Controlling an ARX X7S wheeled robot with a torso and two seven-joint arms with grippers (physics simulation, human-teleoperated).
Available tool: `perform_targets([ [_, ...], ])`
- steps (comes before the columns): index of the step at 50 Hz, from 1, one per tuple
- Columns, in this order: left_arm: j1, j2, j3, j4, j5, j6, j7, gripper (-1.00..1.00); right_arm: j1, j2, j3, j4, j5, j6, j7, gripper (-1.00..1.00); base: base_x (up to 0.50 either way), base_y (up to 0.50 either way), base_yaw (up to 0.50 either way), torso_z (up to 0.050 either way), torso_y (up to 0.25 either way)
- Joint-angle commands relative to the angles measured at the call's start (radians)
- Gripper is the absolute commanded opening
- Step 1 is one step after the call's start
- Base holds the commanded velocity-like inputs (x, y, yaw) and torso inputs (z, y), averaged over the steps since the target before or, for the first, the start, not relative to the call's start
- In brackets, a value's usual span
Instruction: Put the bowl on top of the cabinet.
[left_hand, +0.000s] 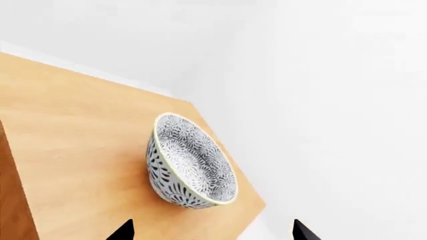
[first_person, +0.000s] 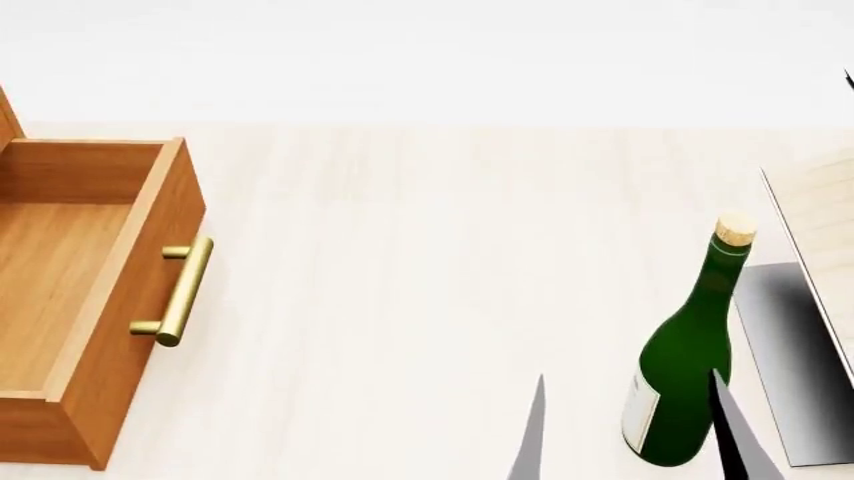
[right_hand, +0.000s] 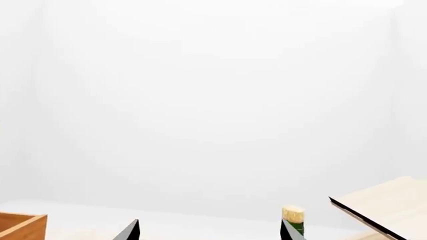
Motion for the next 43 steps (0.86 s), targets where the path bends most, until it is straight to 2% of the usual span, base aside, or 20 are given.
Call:
perform_targets([
  [1, 0.397, 0.088, -0.023, 0.545, -0.133, 0.051, 0.171, 1.0, -0.007, -0.002, 0.018, -0.002, 0.001, -0.028, 0.016, 1.0, 0.0, 0.0, 0.0, 0.0, 0.0],
  [3, 0.511, 0.109, 0.022, 0.619, -0.07, 0.164, 0.244, 1.0, -0.012, -0.001, 0.017, -0.001, -0.005, -0.041, 0.016, 1.0, 0.0, 0.0, 0.0, 0.0, 0.0],
  [4, 0.6, 0.129, 0.082, 0.654, 0.015, 0.274, 0.297, 1.0, -0.017, -0.002, 0.02, -0.003, -0.013, -0.058, 0.02, 1.0, 0.0, 0.0, 0.0, 0.0, 0.0],
  [6, 0.697, 0.183, 0.097, 0.682, 0.056, 0.385, 0.36, 1.0, -0.023, -0.002, 0.029, -0.005, -0.012, -0.078, 0.024, 1.0, 0.0, 0.0, 0.0, 0.0, 0.0],
  [8, 0.82, 0.249, 0.14, 0.718, 0.169, 0.586, 0.447, 1.0, -0.022, -0.002, 0.033, -0.003, -0.01, -0.084, 0.026, 1.0, 0.0, 0.0, 0.0, 0.0, 0.0],
  [12, 0.959, 0.311, 0.182, 0.726, 0.179, 0.709, 0.552, 1.0, -0.027, -0.004, 0.036, -0.002, -0.009, -0.101, 0.029, 1.0, 0.0, 0.0, 0.0, 0.0, 0.0],
  [13, 0.994, 0.332, 0.206, 0.723, 0.224, 0.792, 0.575, 1.0, -0.029, -0.003, 0.036, -0.003, -0.01, -0.107, 0.028, 1.0, 0.0, 0.0, 0.0, 0.0, 0.0],
  [14, 1.09, 0.343, 0.274, 0.706, 0.275, 0.942, 0.593, 1.0, -0.037, -0.005, 0.039, -0.006, -0.019, -0.126, 0.033, 1.0, 0.0, 0.0, 0.0, 0.0, 0.0],
  [17, 1.254, 0.343, 0.385, 0.65, 0.31, 1.338, 0.596, 1.0, -0.054, -0.013, 0.054, -0.005, -0.036, -0.19, 0.046, 1.0, 0.0, 0.0, 0.0, 0.0, 0.0],
  [23, 1.4, 0.339, 0.497, 0.547, 0.356, 1.736, 0.582, 1.0, -0.088, -0.021, 0.059, -0.002, -0.07, -0.288, 0.055, 1.0, 0.0, 0.0, 0.0, 0.0, 0.0],
  [25, 1.425, 0.337, 0.522, 0.517, 0.374, 1.826, 0.577, 1.0, -0.099, -0.024, 0.059, -0.004, -0.086, -0.312, 0.059, 1.0, 0.0, 0.0, 0.0, 0.0, 0.0],
  [31, 1.462, 0.329, 0.552, 0.495, 0.374, 1.957, 0.553, 1.0, -0.118, -0.031, 0.065, -0.001, -0.119, -0.38, 0.071, 1.0, 0.0, 0.0, 0.0, 0.0, 0.0],
  [43, 1.48, 0.301, 0.58, 0.487, 0.385, 2.048, 0.511, 1.0, -0.128, -0.032, 0.075, 0.001, -0.132, -0.429, 0.083, 1.0, 0.0, 0.0, 0.0, 0.0, 0.0],
])
